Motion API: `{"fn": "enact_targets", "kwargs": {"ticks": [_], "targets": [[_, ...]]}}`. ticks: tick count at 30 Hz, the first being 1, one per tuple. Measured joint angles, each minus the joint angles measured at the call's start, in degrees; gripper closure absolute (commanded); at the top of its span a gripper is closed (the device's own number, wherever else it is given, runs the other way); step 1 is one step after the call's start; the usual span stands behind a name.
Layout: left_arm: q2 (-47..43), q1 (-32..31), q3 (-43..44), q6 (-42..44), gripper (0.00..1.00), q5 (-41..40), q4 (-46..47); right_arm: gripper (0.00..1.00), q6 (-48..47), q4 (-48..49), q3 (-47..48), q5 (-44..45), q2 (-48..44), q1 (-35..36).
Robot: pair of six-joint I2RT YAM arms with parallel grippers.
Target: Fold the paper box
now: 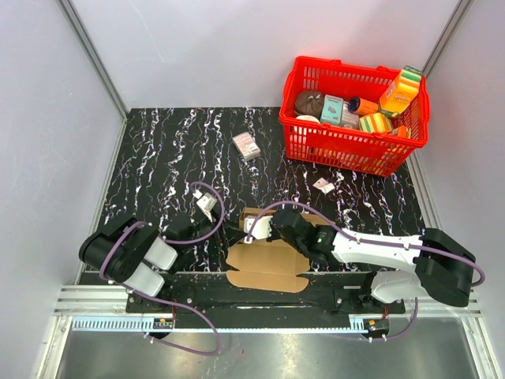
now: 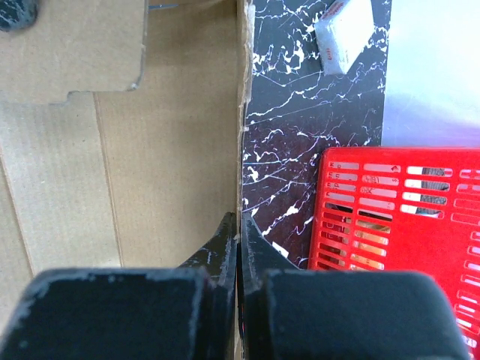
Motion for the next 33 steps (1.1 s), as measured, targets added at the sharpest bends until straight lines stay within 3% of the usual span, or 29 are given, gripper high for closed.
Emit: {"fn": "enact_targets", "kwargs": {"ticks": [18, 33], "targets": [[-7.1, 0.0, -0.4, -1.7, 0.07, 1.0, 0.0, 0.97, 3.5, -0.5, -0.1, 0.7, 0.0, 0.5], [-8.2, 1.1, -0.4, -1.6, 0.05, 4.2, 0.1, 0.99, -2.2, -0.4, -0.1, 4.2, 0.0, 0.5]]}}
